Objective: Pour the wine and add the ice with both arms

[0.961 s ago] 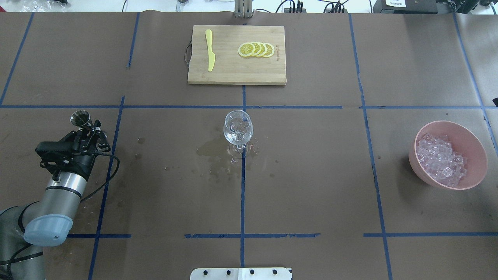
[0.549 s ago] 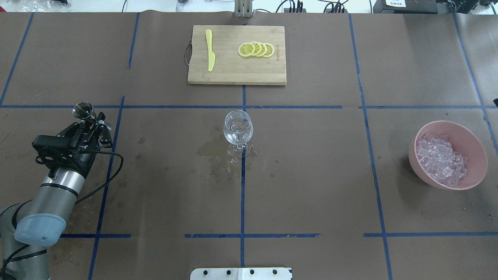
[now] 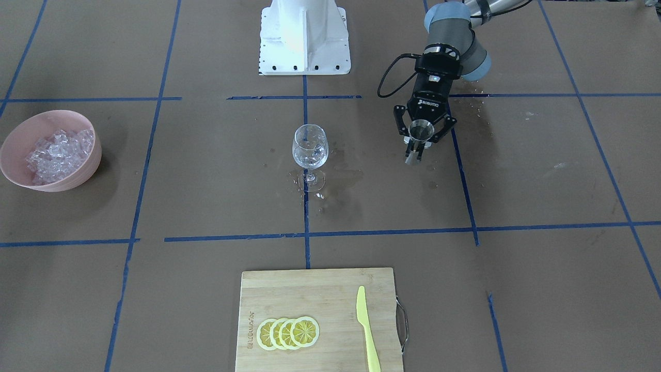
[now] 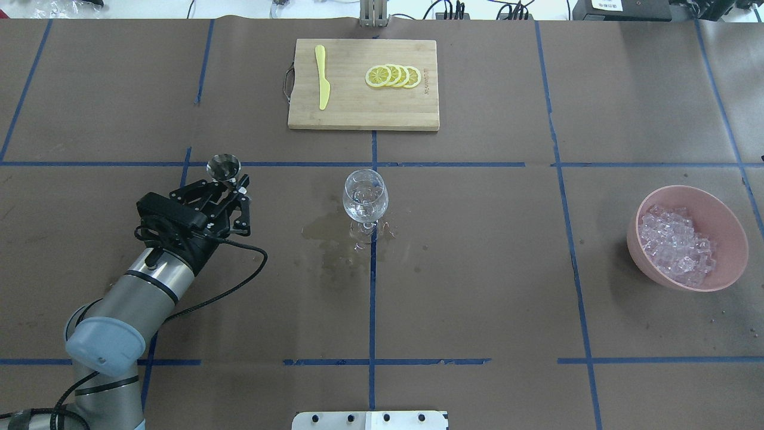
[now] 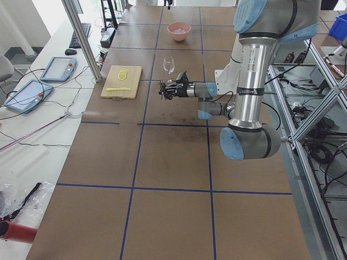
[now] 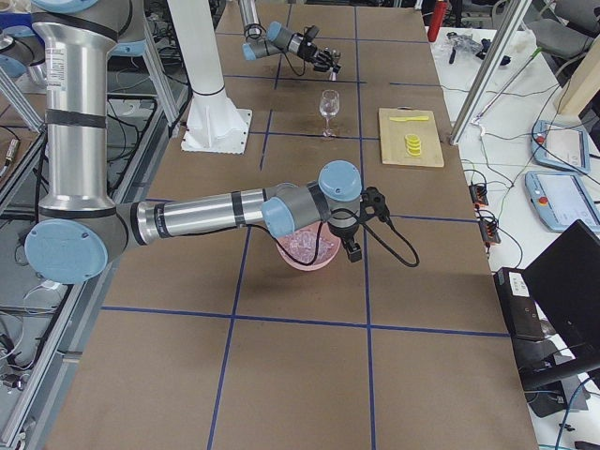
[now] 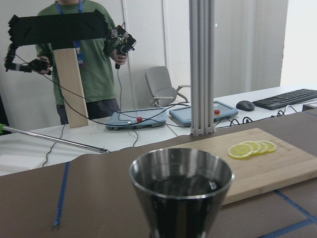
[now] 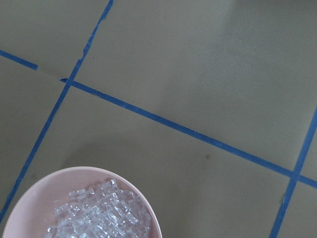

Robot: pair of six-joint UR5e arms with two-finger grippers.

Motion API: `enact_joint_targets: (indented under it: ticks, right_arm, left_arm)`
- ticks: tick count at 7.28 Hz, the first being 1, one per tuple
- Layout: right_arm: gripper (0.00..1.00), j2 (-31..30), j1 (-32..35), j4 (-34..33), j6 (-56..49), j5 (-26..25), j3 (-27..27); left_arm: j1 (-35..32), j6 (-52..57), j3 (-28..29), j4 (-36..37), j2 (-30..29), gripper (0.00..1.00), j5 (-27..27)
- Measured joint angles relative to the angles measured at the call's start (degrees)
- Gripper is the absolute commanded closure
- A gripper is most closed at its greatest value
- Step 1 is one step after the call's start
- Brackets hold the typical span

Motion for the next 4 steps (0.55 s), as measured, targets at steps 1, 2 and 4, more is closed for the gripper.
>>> enact_joint_targets:
  ticks: [1, 2, 4]
  right_arm:
    - [0.00, -1.4, 0.6, 0.0, 0.3, 0.0, 0.3]
    - [0.00, -2.7, 1.4, 0.0, 0.4, 0.0, 0.6]
    - [0.00, -6.0, 3.3, 0.0, 0.5, 0.1, 1.9]
  left_arm:
    - [0.1, 3.7, 0.0, 0.0, -1.8, 1.00, -2.1]
    - [0.3, 6.3, 0.0, 0.0, -3.1, 1.00, -3.0]
    - [0.7, 11.0, -0.4, 1.3, -4.4, 1.00, -3.6]
